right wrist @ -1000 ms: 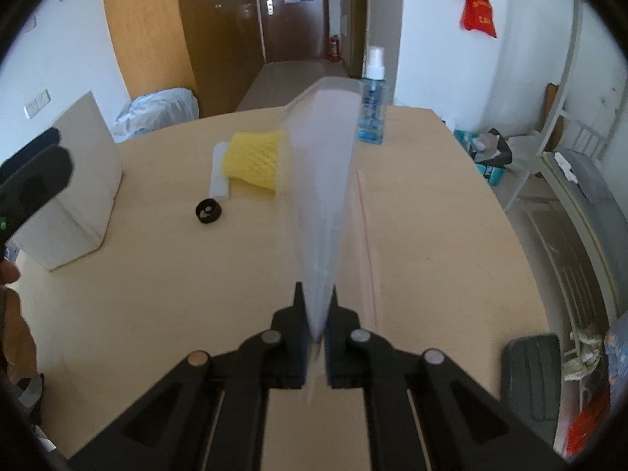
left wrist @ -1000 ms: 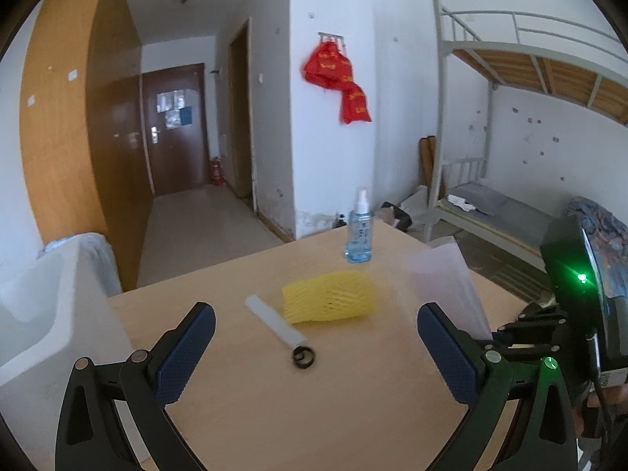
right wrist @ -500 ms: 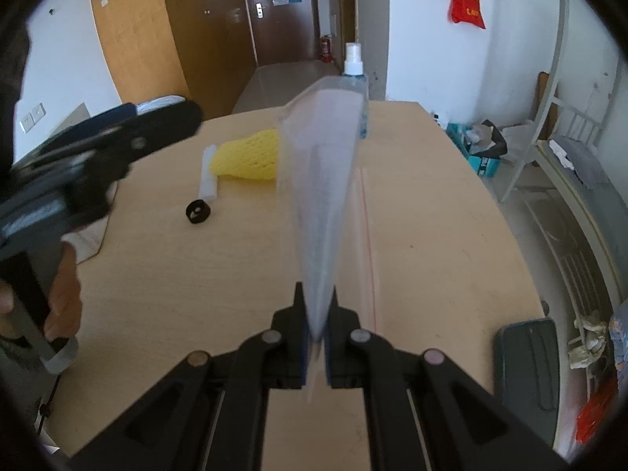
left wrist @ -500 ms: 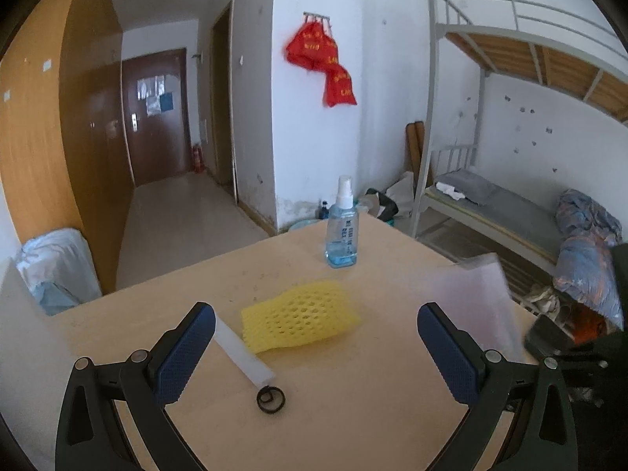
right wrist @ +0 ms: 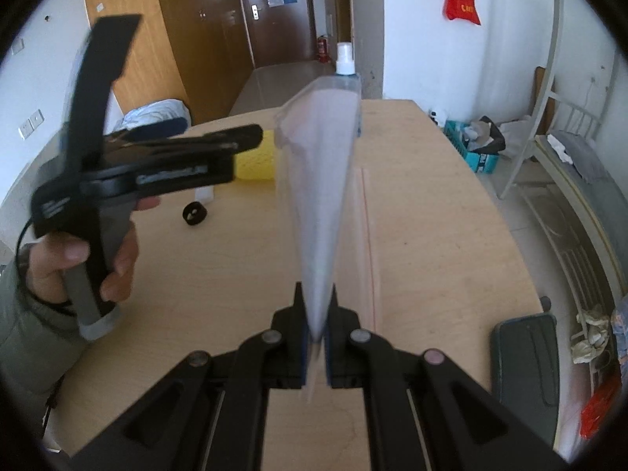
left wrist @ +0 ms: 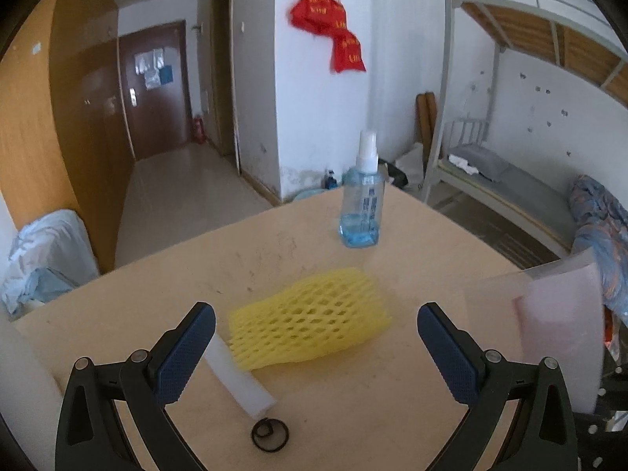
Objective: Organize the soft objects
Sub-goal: 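Lift the zip bag with the right gripper while moving the left gripper toward the yellow mesh, then close the left gripper on the yellow foam mesh and lift it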
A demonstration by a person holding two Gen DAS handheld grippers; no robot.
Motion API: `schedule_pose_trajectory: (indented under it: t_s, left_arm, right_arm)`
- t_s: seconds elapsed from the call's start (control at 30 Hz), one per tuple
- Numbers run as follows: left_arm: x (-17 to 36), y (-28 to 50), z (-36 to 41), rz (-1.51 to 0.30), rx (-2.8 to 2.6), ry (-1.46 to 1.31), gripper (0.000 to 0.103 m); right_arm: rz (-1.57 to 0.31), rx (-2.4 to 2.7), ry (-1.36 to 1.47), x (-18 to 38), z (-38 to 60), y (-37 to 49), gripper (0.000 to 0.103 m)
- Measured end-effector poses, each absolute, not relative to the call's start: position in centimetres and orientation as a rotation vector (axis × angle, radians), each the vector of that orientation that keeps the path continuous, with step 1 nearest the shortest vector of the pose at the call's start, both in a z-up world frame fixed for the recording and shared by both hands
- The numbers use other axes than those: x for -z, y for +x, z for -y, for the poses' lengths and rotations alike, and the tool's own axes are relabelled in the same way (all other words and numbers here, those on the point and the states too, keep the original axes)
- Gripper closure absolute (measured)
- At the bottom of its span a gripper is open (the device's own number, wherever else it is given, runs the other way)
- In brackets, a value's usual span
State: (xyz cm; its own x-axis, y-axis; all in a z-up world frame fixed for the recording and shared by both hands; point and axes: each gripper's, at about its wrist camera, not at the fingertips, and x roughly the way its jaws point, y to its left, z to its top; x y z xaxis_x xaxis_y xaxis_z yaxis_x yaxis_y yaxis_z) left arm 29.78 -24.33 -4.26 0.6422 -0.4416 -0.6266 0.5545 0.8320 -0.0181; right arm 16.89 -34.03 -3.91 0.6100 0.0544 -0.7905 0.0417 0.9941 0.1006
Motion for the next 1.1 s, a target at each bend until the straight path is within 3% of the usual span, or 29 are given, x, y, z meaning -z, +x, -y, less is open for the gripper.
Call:
schedule_pose_trajectory:
  t_s: [0.27, 0.53, 0.63, 0.8, 0.83, 0.9, 1.0, 1.1]
  left_arm:
    - [6.4, 31.1, 25.3, -0.72, 0.593, 0.21, 0.001]
    - [7.4, 31.8, 26.1, -0.763, 0.585, 0.24, 0.019]
    - [7.6, 32.2, 26.4, -0.784, 0.572, 0.25, 0.031]
    - [8.6, 32.7, 26.8, -0.831, 0.544, 0.275, 0.065]
    - [8.7, 32.9, 26.8, -0.835, 0.54, 0.272, 0.066]
    - [8.7, 32.9, 26.7, -0.831, 0.543, 0.274, 0.08]
    - [8.5, 32.8, 26.6, -0.825, 0.543, 0.274, 0.093]
    - [8.2, 32.6, 26.2, -0.807, 0.542, 0.268, 0.095]
  right_arm:
    - [-0.917, -0.007, 0.116, 4.0, 34.3, 17.0, 0.095]
    - [-0.918, -0.005, 0.124, 4.0, 34.5, 17.1, 0.095]
    - [-0.915, -0.01, 0.124, 3.9, 34.5, 17.1, 0.095]
    - [-0.911, -0.018, 0.126, 3.8, 34.3, 16.9, 0.095]
    - [-0.91, -0.019, 0.125, 3.9, 34.6, 17.0, 0.095]
    - [-0.911, -0.019, 0.124, 3.9, 34.5, 17.0, 0.095]
    - [-0.91, -0.019, 0.126, 4.0, 34.5, 17.0, 0.095]
    - [-0.908, -0.022, 0.127, 4.0, 34.3, 17.0, 0.095]
